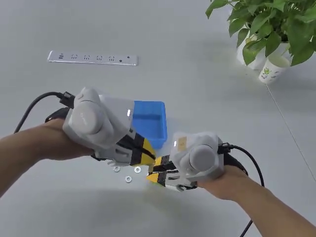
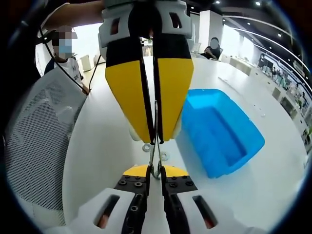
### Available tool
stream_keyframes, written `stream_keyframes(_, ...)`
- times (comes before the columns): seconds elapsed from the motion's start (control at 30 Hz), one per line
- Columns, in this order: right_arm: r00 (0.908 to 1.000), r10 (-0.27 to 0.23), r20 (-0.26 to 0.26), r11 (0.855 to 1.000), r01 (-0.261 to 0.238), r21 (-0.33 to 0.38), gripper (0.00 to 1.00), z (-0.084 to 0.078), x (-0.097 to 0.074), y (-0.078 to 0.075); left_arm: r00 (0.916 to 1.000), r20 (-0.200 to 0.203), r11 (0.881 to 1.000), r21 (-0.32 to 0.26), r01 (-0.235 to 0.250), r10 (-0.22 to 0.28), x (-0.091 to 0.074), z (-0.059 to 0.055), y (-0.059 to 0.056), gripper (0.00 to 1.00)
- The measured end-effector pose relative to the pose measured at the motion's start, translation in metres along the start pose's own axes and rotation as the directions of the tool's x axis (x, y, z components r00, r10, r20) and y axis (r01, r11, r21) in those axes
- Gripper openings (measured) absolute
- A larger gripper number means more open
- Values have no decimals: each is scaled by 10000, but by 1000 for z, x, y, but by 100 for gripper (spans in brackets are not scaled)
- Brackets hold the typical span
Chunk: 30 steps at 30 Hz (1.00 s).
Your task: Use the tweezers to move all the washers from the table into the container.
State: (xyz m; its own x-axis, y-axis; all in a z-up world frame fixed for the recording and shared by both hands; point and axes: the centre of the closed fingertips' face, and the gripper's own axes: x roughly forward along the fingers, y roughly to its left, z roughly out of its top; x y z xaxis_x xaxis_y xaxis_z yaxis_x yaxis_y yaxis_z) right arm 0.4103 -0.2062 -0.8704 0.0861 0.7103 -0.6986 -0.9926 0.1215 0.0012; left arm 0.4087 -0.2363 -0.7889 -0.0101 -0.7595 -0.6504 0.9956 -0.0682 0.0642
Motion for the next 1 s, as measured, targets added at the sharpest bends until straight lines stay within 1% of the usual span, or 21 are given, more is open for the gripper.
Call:
stream_keyframes(0.23, 10000, 35, -24, 10000, -35, 41, 11, 0, 0, 0, 10000, -19, 10000, -4, 18, -18, 0, -1, 0, 5)
stream_keyframes(0.5, 10000, 3, -96, 9998, -5, -193, 11, 1, 0, 1, 9999, -172, 9999, 136, 11, -9, -2, -2, -1, 5)
stream_keyframes(0.77, 10000, -34, -75, 9993, 31, -371, 11, 8, -6, 1, 9998, -178, 9998, 204, -15, 19, -9, 3, -1, 5)
stream_keyframes(1.0, 10000, -46, -78, 9984, 42, -571, 11, 15, -12, 0, 9996, -289, 9994, 355, -25, 35, -16, 9, -1, 5)
